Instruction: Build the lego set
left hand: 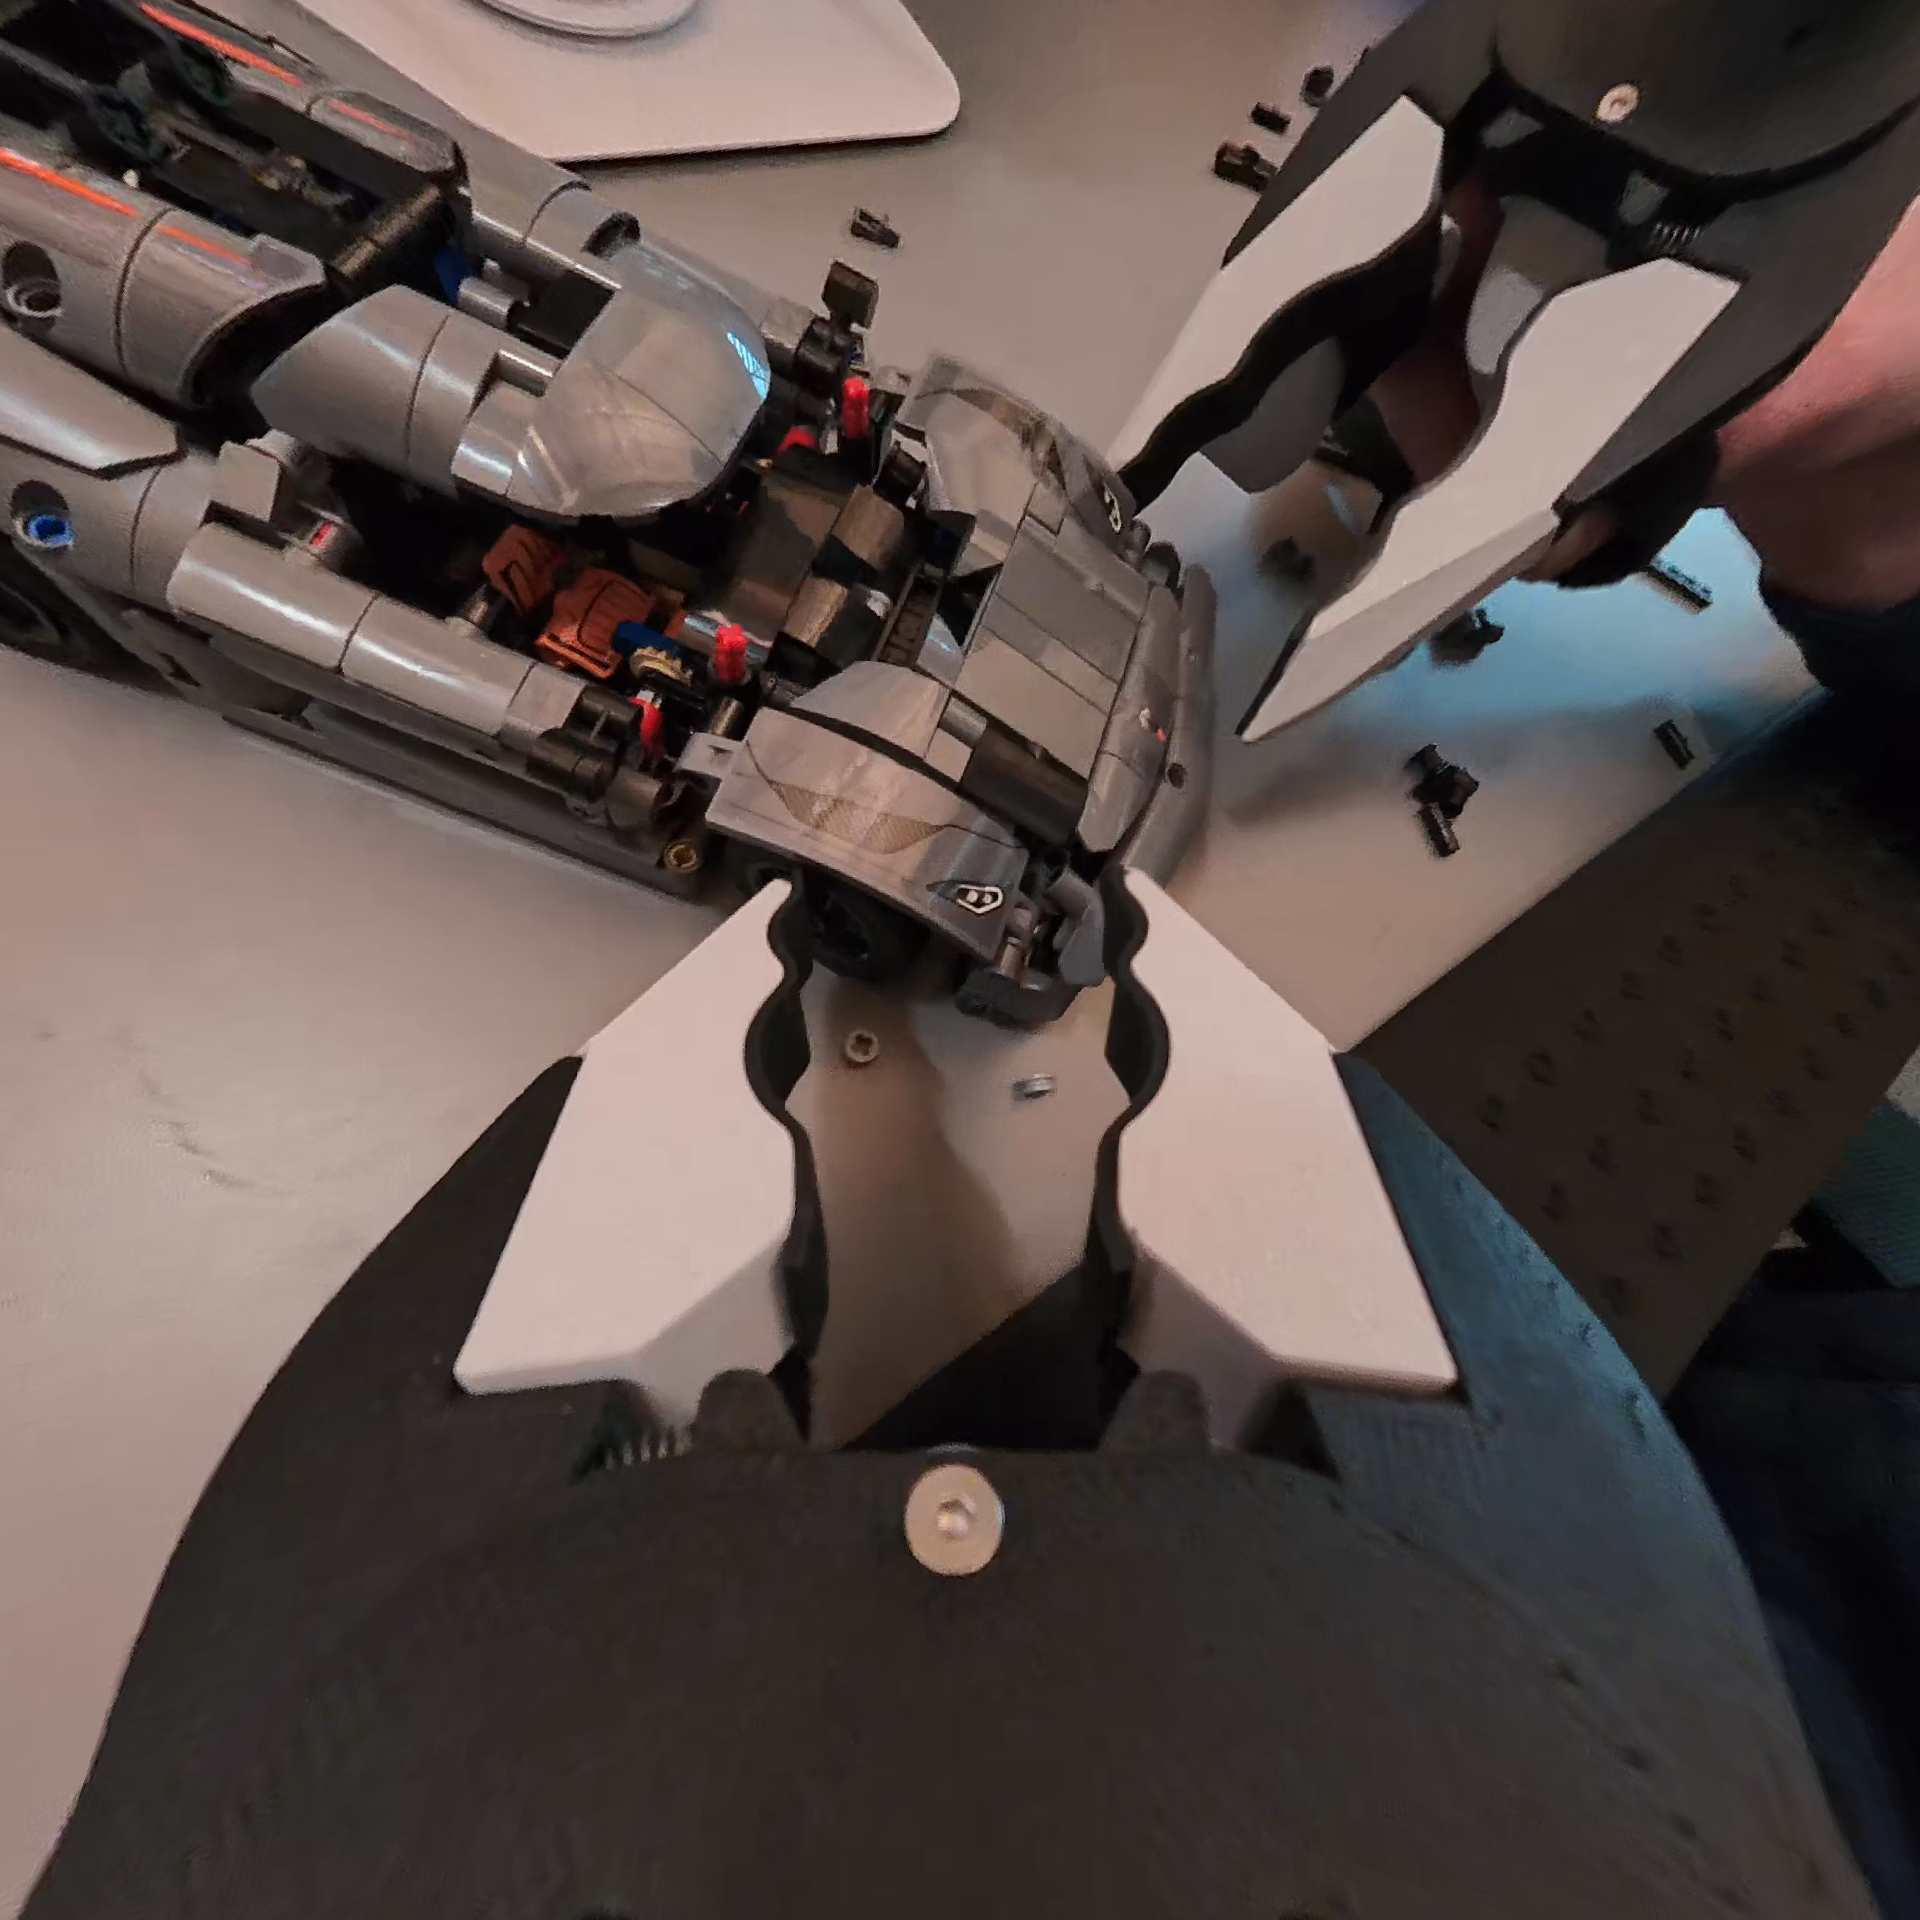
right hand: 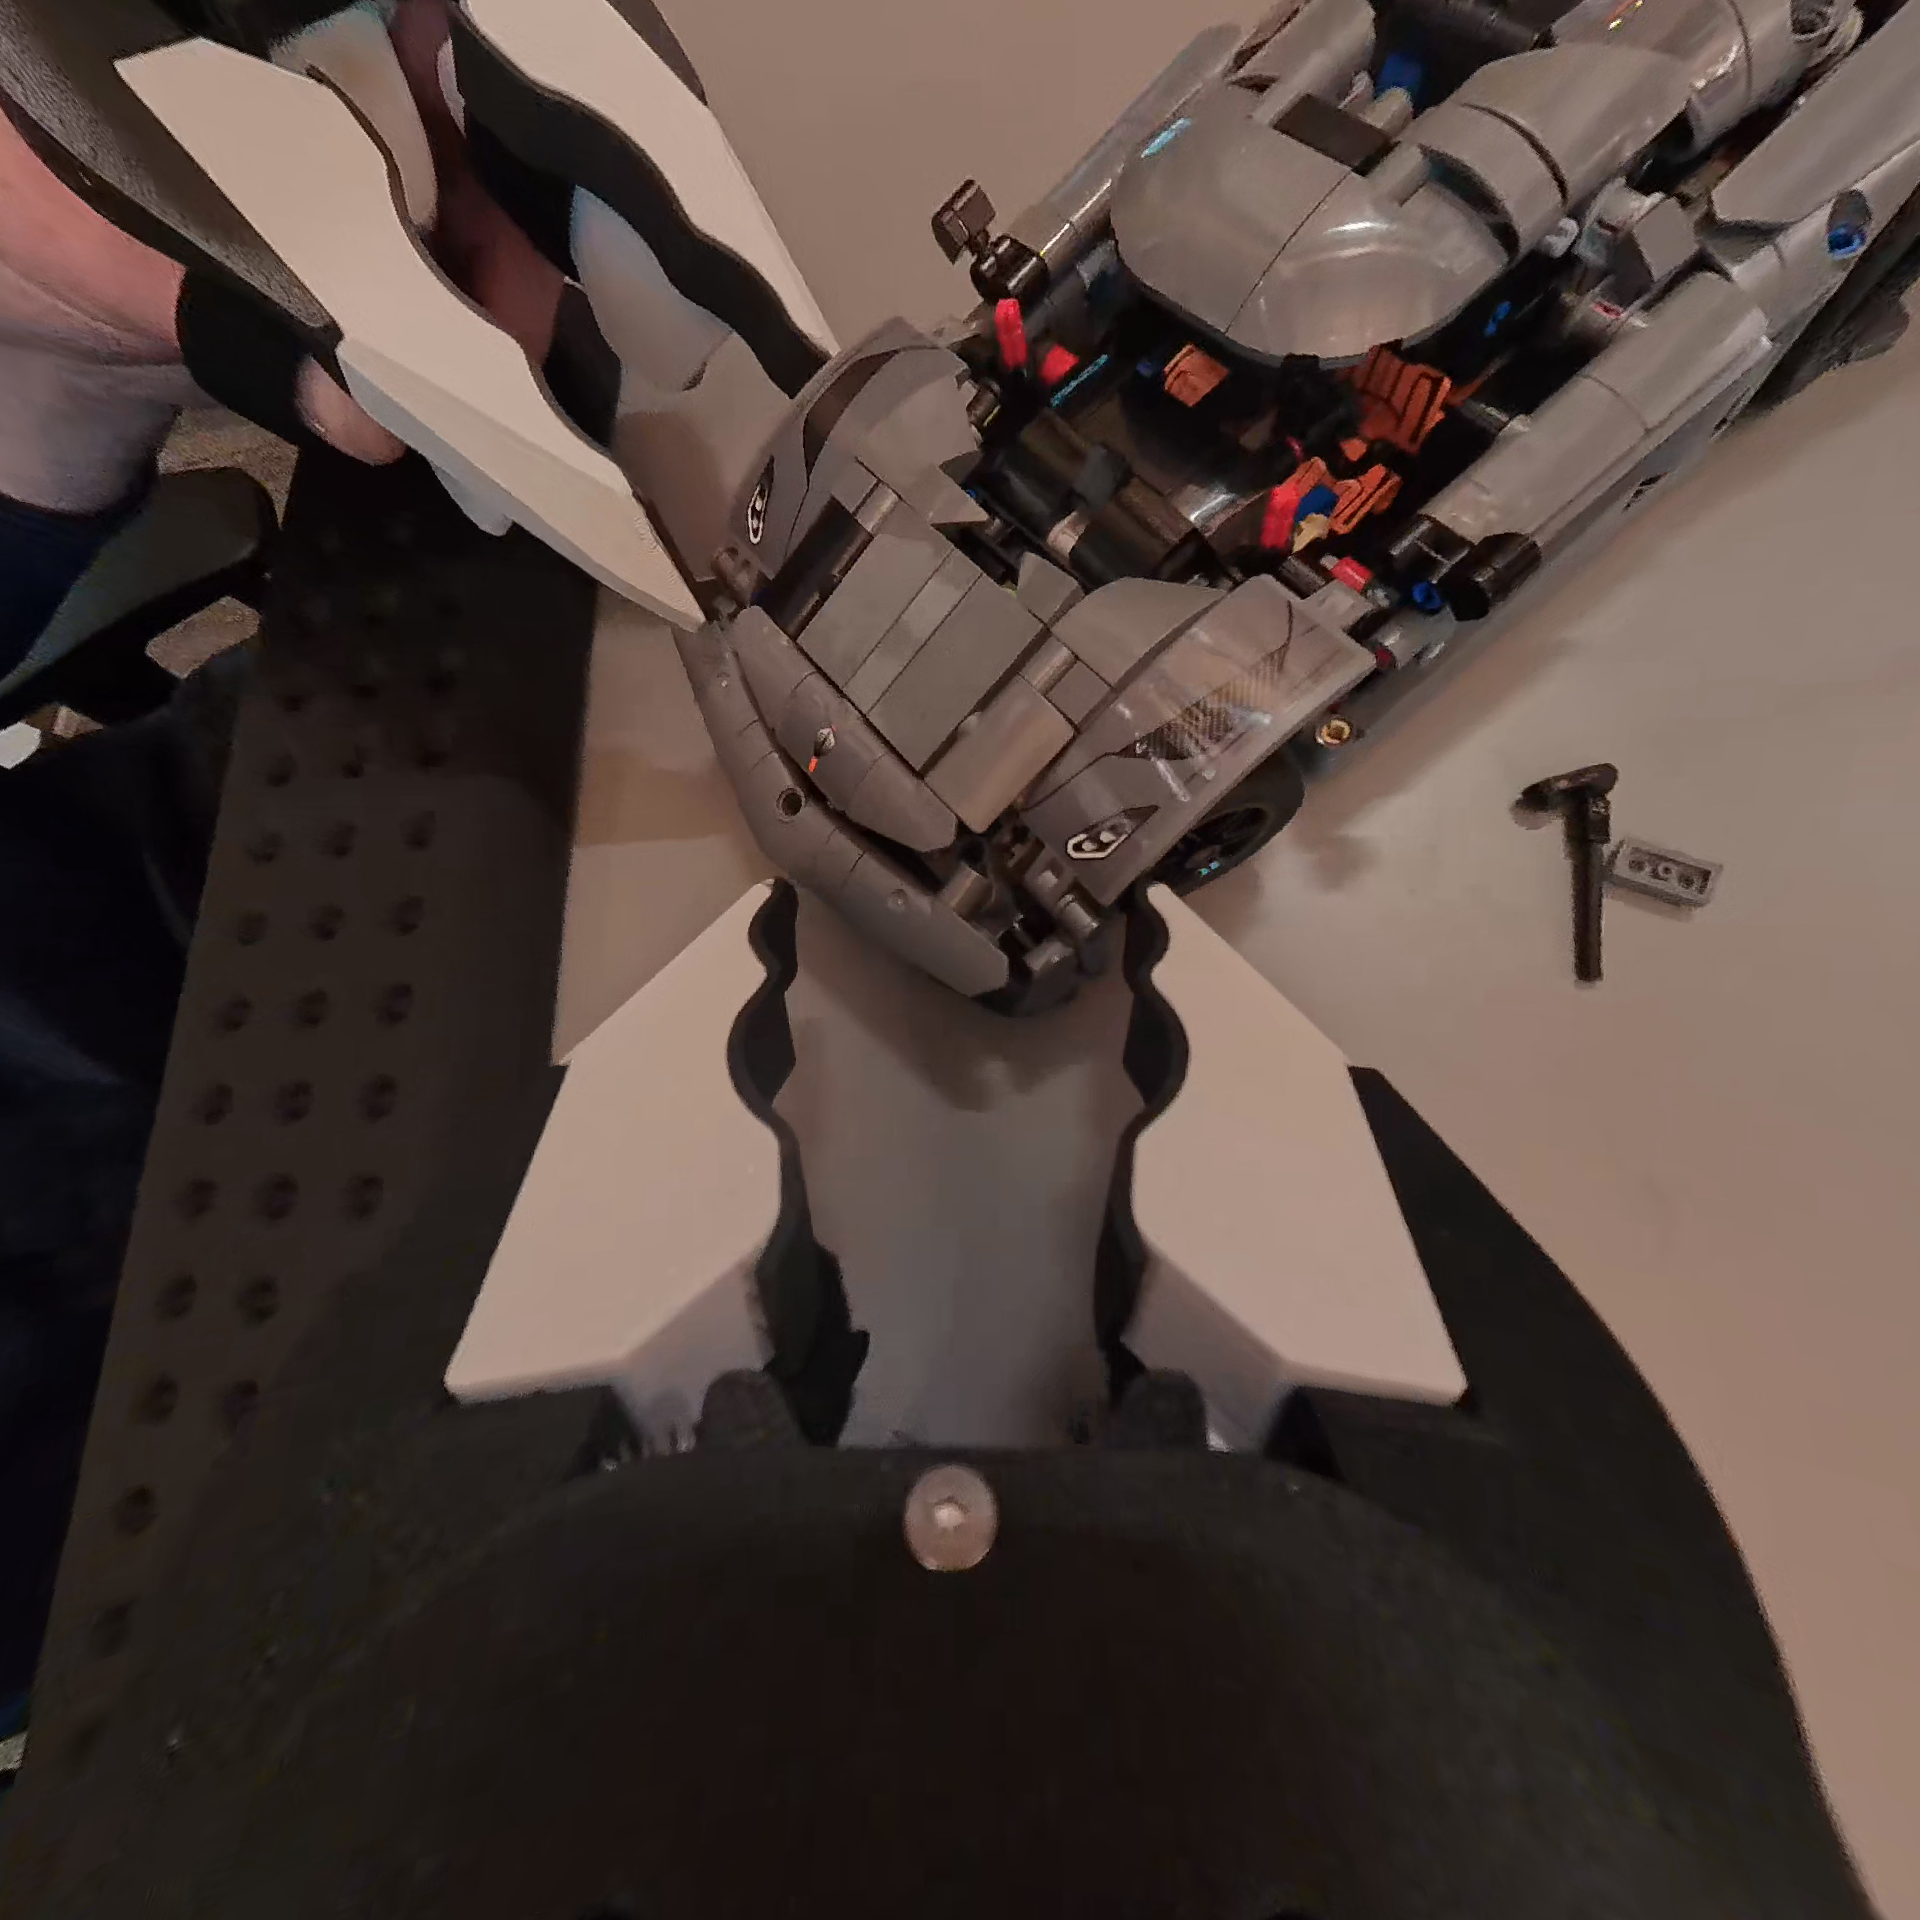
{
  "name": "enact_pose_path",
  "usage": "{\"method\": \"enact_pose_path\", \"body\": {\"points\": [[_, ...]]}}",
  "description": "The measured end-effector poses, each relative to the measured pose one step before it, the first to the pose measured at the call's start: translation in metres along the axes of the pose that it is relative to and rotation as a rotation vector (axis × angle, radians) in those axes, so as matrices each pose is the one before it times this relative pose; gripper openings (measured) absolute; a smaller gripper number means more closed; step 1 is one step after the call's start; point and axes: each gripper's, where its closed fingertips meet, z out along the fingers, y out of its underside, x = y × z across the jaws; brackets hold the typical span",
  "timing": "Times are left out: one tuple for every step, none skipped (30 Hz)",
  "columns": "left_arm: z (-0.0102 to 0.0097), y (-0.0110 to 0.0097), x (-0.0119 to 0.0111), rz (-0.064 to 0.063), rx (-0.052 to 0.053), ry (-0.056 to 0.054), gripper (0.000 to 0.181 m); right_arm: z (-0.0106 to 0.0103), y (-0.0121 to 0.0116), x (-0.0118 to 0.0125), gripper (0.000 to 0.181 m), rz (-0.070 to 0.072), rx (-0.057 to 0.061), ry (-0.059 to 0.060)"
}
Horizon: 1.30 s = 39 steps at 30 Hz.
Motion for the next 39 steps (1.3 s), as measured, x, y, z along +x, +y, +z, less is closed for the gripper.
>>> {"method": "enact_pose_path", "body": {"points": [[-0.00141, -0.00140, -0.00209, -0.0160, 0.0113, 0.0042, 0.055, 0.00117, -0.00222, -0.00123, 0.062, 0.0007, 0.0059, -0.0019], [-0.00242, -0.00204, -0.00312, -0.0070, 0.0170, -0.0055, 0.053, 0.00090, -0.00263, -0.00132, 0.063, 0.0050, 0.0091, -0.0068], [-0.00240, -0.00193, -0.00269, -0.0069, 0.0148, -0.0024, 0.052, 0.00017, -0.00368, -0.00093, 0.062, 0.0088, 0.0155, -0.0073], [-0.00201, -0.00157, -0.00193, -0.0098, 0.0115, 0.0036, 0.052, -0.00047, -0.00458, -0.00097, 0.062, 0.0088, 0.0189, -0.0064], [-0.00211, -0.00262, -0.00242, -0.0061, 0.0152, 0.0007, 0.051, -0.00057, -0.00431, -0.00053, 0.062, 0.0051, 0.0154, -0.0014], [-0.00202, -0.00265, -0.00201, 0.0021, 0.0130, 0.0028, 0.050, -0.00027, -0.00389, 0.00001, 0.062, 0.0027, 0.0110, 0.0017], [-0.00188, -0.00237, -0.00191, -0.0036, 0.0083, 0.0085, 0.050, 0.00013, -0.00401, -0.00016, 0.062, 0.0035, 0.0114, 0.0000], [-0.00202, -0.00255, -0.00255, -0.0094, 0.0077, 0.0085, 0.050, 0.00039, -0.00400, -0.00053, 0.062, 0.0035, 0.0130, -0.0011], [-0.00177, -0.00208, -0.00296, -0.0061, 0.0043, 0.0069, 0.050, 0.00092, -0.00401, -0.00036, 0.063, 0.0033, 0.0118, 0.0005], [-0.00156, -0.00224, -0.00307, -0.0039, 0.0049, 0.0056, 0.050, 0.00144, -0.00340, 0.00002, 0.064, 0.0048, 0.0074, 0.0024], [-0.00202, -0.00270, -0.00284, -0.0070, 0.0067, 0.0060, 0.050, 0.00188, -0.00317, -0.00009, 0.064, 0.0052, 0.0068, 0.0015], [-0.00242, -0.00213, -0.00329, -0.0053, 0.0025, 0.0042, 0.050, 0.00209, -0.00379, -0.00072, 0.064, 0.0055, 0.0105, -0.0034], [-0.00247, -0.00143, -0.00389, -0.0048, 0.0001, 0.0026, 0.051, 0.00268, -0.00399, -0.00078, 0.064, 0.0073, 0.0121, -0.0062], [-0.00217, -0.00084, -0.00417, -0.0100, -0.0014, 0.0054, 0.055, 0.00385, -0.00380, -0.00098, 0.063, 0.0080, 0.0102, -0.0069], [-0.00176, -0.00027, -0.00599, -0.0085, -0.0033, -0.0062, 0.057, 0.00519, -0.00316, -0.00169, 0.063, 0.0061, 0.0057, -0.0091], [-0.00175, 0.00040, -0.00782, 0.0039, -0.0057, -0.0188, 0.059, 0.00626, -0.00221, -0.00251, 0.062, -0.0004, -0.0012, -0.0098], [-0.00178, 0.00158, -0.00876, 0.0014, -0.0123, -0.0196, 0.059, 0.00708, -0.00099, -0.00200, 0.062, -0.0076, -0.0081, -0.0035], [-0.00117, 0.00161, -0.00821, -0.0080, -0.0097, -0.0085, 0.058, 0.00761, -0.00025, -0.00052, 0.059, -0.0076, -0.0124, 0.0049], [-0.00089, 0.00062, -0.00838, -0.0252, -0.0021, 0.0002, 0.057, 0.00749, -0.00013, -0.00041, 0.058, -0.0020, -0.0113, 0.0018], [-0.00095, -0.00097, -0.00828, -0.0226, 0.0067, -0.0046, 0.057, 0.00688, -0.00128, -0.00104, 0.059, 0.0034, -0.0028, -0.0059], [-0.00091, -0.00039, -0.00791, -0.0006, 0.0009, -0.0102, 0.056, 0.00592, -0.00243, -0.00129, 0.058, 0.0089, 0.0036, -0.0086], [-0.00055, -0.00071, -0.00675, -0.0108, 0.0025, -0.0016, 0.056, 0.00512, -0.00231, -0.00058, 0.058, 0.0081, -0.0008, -0.0037], [-0.00054, -0.00115, -0.00546, -0.0236, 0.0029, 0.0073, 0.056, 0.00465, -0.00230, -0.00015, 0.056, -0.0003, -0.0024, 0.0007], [-0.00071, -0.00153, -0.00505, -0.0096, 0.0007, 0.0020, 0.057, 0.00441, -0.00271, -0.00054, 0.056, -0.0020, 0.0007, -0.0013], [-0.00116, -0.00227, -0.00519, 0.0013, 0.0032, -0.0047, 0.057, 0.00452, -0.00271, -0.00079, 0.055, 0.0013, 0.0027, -0.0038], [-0.00169, -0.00271, -0.00462, -0.0068, 0.0039, -0.0015, 0.057, 0.00463, -0.00263, -0.00090, 0.054, 0.0002, 0.0041, -0.0049], [-0.00181, -0.00218, -0.00468, -0.0049, -0.0012, -0.0029, 0.057, 0.00411, -0.00311, -0.00110, 0.053, -0.0002, 0.0063, -0.0048], [-0.00125, -0.00135, -0.00449, -0.0002, -0.0068, -0.0056, 0.057, 0.00392, -0.00308, -0.00113, 0.052, 0.0012, 0.0030, -0.0032], [-0.00133, -0.00171, -0.00389, -0.0024, -0.0047, -0.0043, 0.058, 0.00402, -0.00176, -0.00145, 0.052, -0.0075, -0.0053, 0.0003], [-0.00155, -0.00190, -0.00359, 0.0054, -0.0037, -0.0074, 0.057, 0.00394, -0.00050, -0.00190, 0.052, -0.0169, -0.0108, 0.0030], [-0.00084, -0.00022, -0.00299, 0.0051, -0.0115, -0.0051, 0.057, 0.00332, 0.00088, -0.00138, 0.054, -0.0124, -0.0141, 0.0047], [0.00012, 0.00083, -0.00194, -0.0007, -0.0121, 0.0001, 0.056, 0.00246, 0.00269, -0.00051, 0.055, -0.0081, -0.0182, 0.0069], [0.00081, 0.00079, -0.00142, -0.0058, -0.0040, 0.0019, 0.055, 0.00073, 0.00314, -0.00040, 0.058, -0.0087, -0.0155, 0.0051], [-0.00018, -0.00149, -0.00004, -0.0018, 0.0150, 0.0017, 0.053, -0.00241, 0.00009, -0.00087, 0.058, -0.0039, 0.0059, -0.0017], [-0.00102, -0.00087, 0.00050, 0.0047, 0.0159, -0.0051, 0.053, -0.00619, -0.00318, -0.00002, 0.056, 0.0085, 0.0261, -0.0045], [-0.00206, -0.00046, 0.00067, 0.0017, 0.0171, -0.0101, 0.054, -0.00825, -0.00374, 0.00123, 0.055, 0.0146, 0.0264, -0.0042], [-0.00278, 0.00008, 0.00085, 0.0051, 0.0156, -0.0201, 0.054, -0.00925, -0.00249, 0.00253, 0.055, 0.0101, 0.0199, 0.0008], [-0.00315, 0.00018, 0.00197, 0.0218, 0.0166, -0.0313, 0.055, -0.00962, -0.00090, 0.00389, 0.055, 0.0031, 0.0148, 0.0111], [-0.00244, 0.00025, 0.00365, 0.0294, 0.0171, -0.0308, 0.060, -0.00948, -0.00001, 0.00503, 0.056, 0.0011, 0.0135, 0.0178]]}}
